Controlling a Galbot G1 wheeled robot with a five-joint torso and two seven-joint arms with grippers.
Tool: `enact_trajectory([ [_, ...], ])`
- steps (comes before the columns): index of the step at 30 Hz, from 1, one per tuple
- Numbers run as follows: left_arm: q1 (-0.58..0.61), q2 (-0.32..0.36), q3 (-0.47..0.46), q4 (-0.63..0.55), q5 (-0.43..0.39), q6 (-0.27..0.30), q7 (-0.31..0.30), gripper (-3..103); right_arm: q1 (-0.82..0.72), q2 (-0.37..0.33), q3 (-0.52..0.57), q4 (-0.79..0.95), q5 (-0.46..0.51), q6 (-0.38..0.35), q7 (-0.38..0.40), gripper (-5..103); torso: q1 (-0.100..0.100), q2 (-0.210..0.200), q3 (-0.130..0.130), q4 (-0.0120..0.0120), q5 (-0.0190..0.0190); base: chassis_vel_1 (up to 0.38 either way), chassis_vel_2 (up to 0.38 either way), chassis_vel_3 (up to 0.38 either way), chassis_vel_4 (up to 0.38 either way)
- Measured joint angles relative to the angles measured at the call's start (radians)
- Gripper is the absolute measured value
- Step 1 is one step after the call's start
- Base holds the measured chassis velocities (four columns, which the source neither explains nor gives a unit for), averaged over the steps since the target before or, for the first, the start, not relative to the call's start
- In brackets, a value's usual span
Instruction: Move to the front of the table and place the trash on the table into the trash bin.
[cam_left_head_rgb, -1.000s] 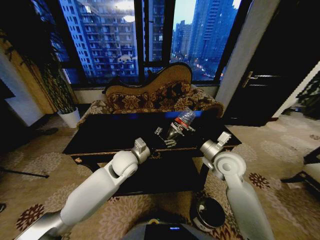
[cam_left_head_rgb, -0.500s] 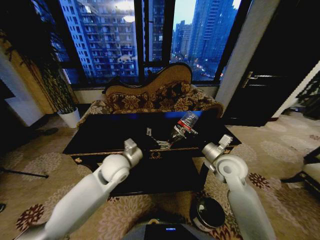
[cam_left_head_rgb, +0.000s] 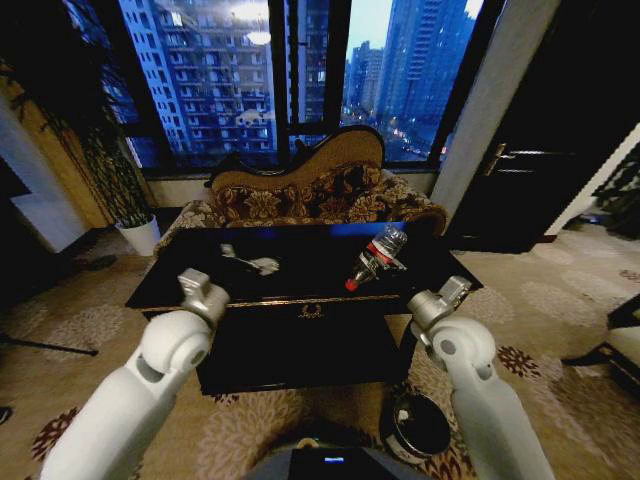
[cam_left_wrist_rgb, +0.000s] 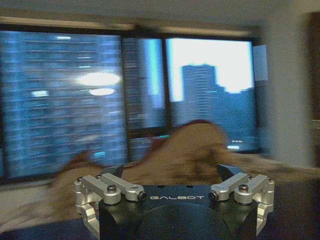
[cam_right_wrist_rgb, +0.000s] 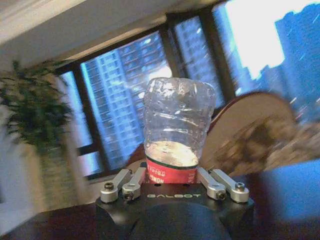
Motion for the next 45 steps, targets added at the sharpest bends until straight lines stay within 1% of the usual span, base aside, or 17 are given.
enact_trajectory([
  [1,0.011,-0.022,-0.034,0.01,0.013,0.005,-0.006,100,-0.003,0.004,0.01,0.0,-0.026,0.01,0.0,28,0.0,0.0,0.0,0.0,0.0,0.0,0.0,0.0,0.0],
  [3,0.028,-0.061,-0.1,0.034,0.032,0.018,-0.01,100,-0.007,0.006,0.032,-0.01,-0.114,0.04,0.0,28,0.0,0.0,0.0,0.0001,-0.0001,0.0,0.0,0.0,0.0],
  [4,0.028,-0.061,-0.1,0.034,0.032,0.018,-0.01,100,-0.007,0.006,0.032,-0.01,-0.114,0.04,0.0,28,0.0,0.0,0.0,0.0001,-0.0001,0.0,0.0,0.0,0.0],
  [5,0.031,-0.073,-0.126,0.047,0.038,0.028,-0.011,100,-0.008,0.006,0.042,-0.023,-0.168,0.057,0.0,28,0.0,0.0,0.0,-0.0001,0.0,0.0,0.0,0.0,0.0],
  [6,0.032,-0.084,-0.163,0.073,0.038,0.05,-0.01,100,-0.008,0.004,0.054,-0.043,-0.233,0.08,0.0,28,0.0,0.0,0.0,-0.0001,0.0003,0.0,0.0,0.0,0.0],
  [7,0.029,-0.087,-0.186,0.098,0.028,0.072,-0.009,100,-0.008,0.002,0.062,-0.055,-0.266,0.088,0.0,28,0.0,0.0,0.0,-0.0001,0.0003,0.0,0.0,0.0,0.0],
  [8,0.029,-0.087,-0.186,0.098,0.028,0.072,-0.009,100,-0.008,0.002,0.062,-0.055,-0.266,0.088,0.0,28,0.0,0.0,0.0,-0.0001,0.0003,0.0,0.0,0.0,0.0],
  [9,0.026,-0.087,-0.209,0.133,0.019,0.085,-0.009,100,-0.011,-0.001,0.07,-0.066,-0.289,0.091,0.0,28,0.0,0.0,0.0,-0.0001,0.0003,0.0,0.0,0.0,0.0],
  [12,0.024,-0.077,-0.244,0.18,0.015,0.09,-0.009,100,-0.017,-0.009,0.079,-0.082,-0.313,0.099,0.0,28,0.0,0.0,0.0,-0.0002,0.0001,0.0,0.0,0.0,0.0],
  [15,0.032,-0.044,-0.295,0.225,0.012,0.087,0.015,100,-0.018,-0.023,0.087,-0.096,-0.317,0.115,0.0,28,0.0,0.0,0.0,0.0001,0.0001,0.0,0.0,0.0,0.0],
  [16,0.032,-0.044,-0.295,0.225,0.012,0.087,0.015,100,-0.018,-0.023,0.087,-0.096,-0.317,0.115,0.0,28,0.0,0.0,0.0,0.0001,0.0001,0.0,0.0,0.0,0.0],
  [17,0.04,-0.023,-0.317,0.237,0.009,0.08,0.033,100,-0.019,-0.032,0.089,-0.1,-0.316,0.118,0.0,28,0.0,0.0,0.0,0.0001,0.0001,0.0,0.0,0.0,0.0],
  [19,0.049,0.007,-0.338,0.241,-0.007,0.073,0.044,100,-0.019,-0.041,0.089,-0.101,-0.307,0.118,0.0,28,0.0,0.0,0.0,0.0002,0.0001,0.0,0.0,0.0,0.0],
  [24,0.048,0.039,-0.345,0.24,-0.025,0.067,0.05,100,-0.019,-0.053,0.083,-0.101,-0.294,0.112,0.0,28,0.0,0.0,0.0,0.0001,0.0001,0.0,0.0,0.0,0.0],
  [27,0.042,0.065,-0.345,0.237,-0.031,0.051,0.059,100,-0.025,-0.068,0.08,-0.099,-0.285,0.104,0.0,28,0.0,0.0,0.0,-0.0001,0.0002,0.0,0.0,0.0,0.0],
  [35,0.042,0.079,-0.332,0.231,-0.033,0.036,0.069,100,-0.065,-0.107,0.081,-0.098,-0.27,0.099,0.0,28,0.0,0.0,0.0,-0.0001,0.0002,0.015,-0.017,-0.022,0.016],
  [45,0.041,0.07,-0.321,0.229,-0.03,0.034,0.072,100,-0.077,-0.122,0.09,-0.096,-0.261,0.099,0.0,28,0.0,0.0,0.0,0.0,0.0003,0.126,-0.133,-0.13,0.128],
])
